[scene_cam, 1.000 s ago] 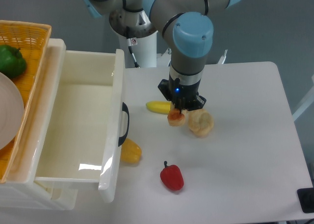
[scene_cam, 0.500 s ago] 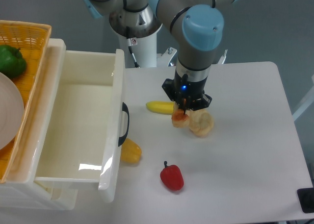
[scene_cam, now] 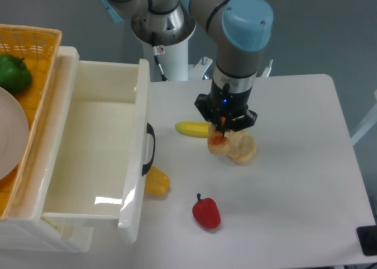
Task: Place the square bread in the upper white drawer
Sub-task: 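Lower the gripper onto the small square bread beside the banana and close, then lift the held bread and carry it over the open white drawer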
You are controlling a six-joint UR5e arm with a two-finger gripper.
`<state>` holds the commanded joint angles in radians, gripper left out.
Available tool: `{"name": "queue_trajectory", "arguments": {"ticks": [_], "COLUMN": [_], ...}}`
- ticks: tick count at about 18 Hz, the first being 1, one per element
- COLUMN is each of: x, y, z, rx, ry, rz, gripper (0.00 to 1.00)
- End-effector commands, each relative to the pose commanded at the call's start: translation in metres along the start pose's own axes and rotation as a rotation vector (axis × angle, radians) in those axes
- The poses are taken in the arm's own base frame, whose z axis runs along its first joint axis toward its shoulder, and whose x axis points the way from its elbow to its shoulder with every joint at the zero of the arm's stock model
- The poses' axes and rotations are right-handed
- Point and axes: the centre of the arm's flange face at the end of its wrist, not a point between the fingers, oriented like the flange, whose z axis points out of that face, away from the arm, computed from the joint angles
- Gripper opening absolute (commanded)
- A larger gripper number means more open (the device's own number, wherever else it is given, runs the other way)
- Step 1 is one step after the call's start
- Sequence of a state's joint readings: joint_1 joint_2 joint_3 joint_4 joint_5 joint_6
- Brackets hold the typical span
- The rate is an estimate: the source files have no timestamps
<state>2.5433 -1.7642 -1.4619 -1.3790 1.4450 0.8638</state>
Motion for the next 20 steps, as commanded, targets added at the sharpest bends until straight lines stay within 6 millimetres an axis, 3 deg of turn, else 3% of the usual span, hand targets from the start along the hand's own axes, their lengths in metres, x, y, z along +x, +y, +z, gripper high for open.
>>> {"name": "queue_trajectory", "arguments": {"ticks": [2, 11, 20], "x": [0.004, 0.052, 0.106], "y": [0.006, 0.014, -0.019], "z": [-0.005, -0.084, -0.096], "rx": [-0.004, 0.186, 0.29], "ry": [0.002, 0.06, 0.204], "rz": [-0.042, -0.275, -0.372], "gripper": [0.1, 0.1, 0.1]}}
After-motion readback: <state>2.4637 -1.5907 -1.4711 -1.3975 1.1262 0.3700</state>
